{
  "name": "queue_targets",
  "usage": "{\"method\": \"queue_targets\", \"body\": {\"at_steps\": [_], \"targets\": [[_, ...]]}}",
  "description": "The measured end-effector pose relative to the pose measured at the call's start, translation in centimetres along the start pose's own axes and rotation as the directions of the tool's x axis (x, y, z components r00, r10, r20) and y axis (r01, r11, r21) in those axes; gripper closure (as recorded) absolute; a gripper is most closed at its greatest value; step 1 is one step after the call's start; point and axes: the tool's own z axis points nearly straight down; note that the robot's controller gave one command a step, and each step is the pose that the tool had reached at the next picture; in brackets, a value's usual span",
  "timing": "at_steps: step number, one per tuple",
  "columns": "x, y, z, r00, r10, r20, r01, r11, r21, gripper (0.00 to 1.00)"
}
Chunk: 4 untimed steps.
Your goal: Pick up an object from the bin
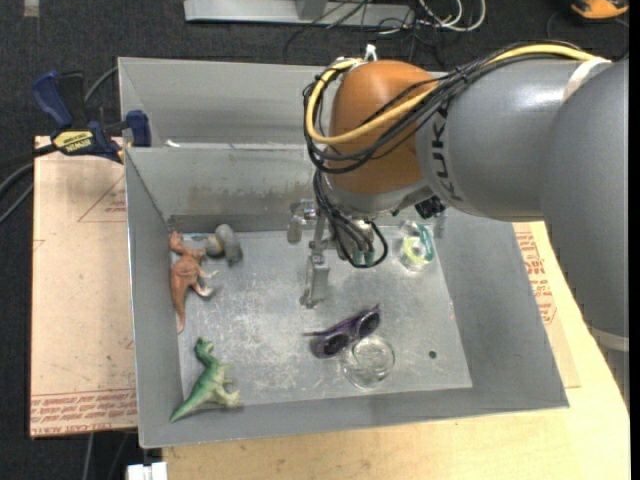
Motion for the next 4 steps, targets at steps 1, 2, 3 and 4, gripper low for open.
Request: {"method": "queue_targets", "body": {"at_steps": [1,2,3,4], "targets": [[-0.2,-0.1,-0.5,1.000,0.002,0.007,-0.002,1.000,-0.001,0.00],[4.3,-5.7,5.1,0.994,-0.106,0.004,0.106,0.994,-0.001,0.00],[7.8,-9.2,8.6,0.999,0.031,0.008,-0.031,1.000,-0.002,0.00],[7.2,-7.5,8.5,0.882,-0.472,0.008,0.472,0.882,0.000,1.00]]}}
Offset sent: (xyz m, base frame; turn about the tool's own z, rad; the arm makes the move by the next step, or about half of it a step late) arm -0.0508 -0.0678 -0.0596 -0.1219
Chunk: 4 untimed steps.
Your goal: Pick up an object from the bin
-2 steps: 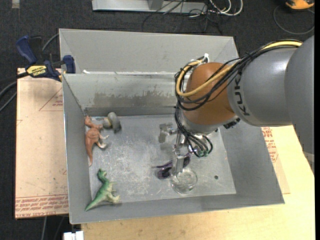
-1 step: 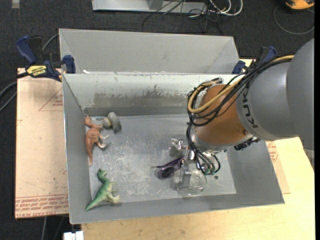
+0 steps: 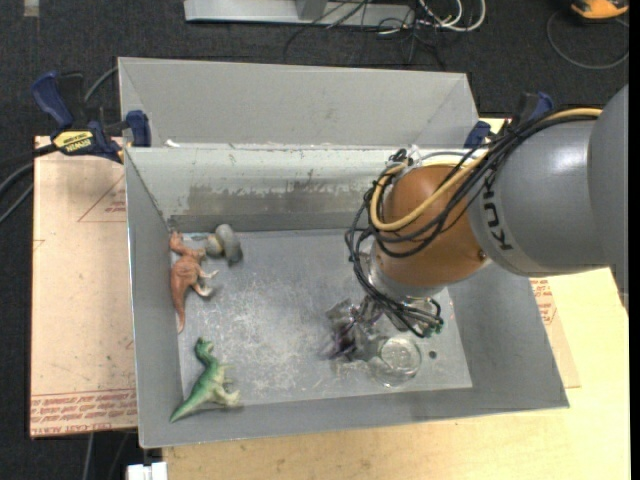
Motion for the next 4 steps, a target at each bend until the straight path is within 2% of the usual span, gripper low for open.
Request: {"method": "queue_targets", "body": {"at_steps": [1,2,3,4], "targets": [[0.0,0.0,0.0,1.000,0.000,0.000,0.000,1.000,0.000,1.00],[-1.3,0.3,-15.5,1.000,0.004,0.004,-0.004,1.000,0.000,1.00],[-1.3,0.3,-15.5,1.000,0.004,0.003,-0.004,1.000,0.000,1.00],[-0.8,-9.5,-26.0,1.000,-0.012,0.008,0.012,1.000,0.001,1.00]]}}
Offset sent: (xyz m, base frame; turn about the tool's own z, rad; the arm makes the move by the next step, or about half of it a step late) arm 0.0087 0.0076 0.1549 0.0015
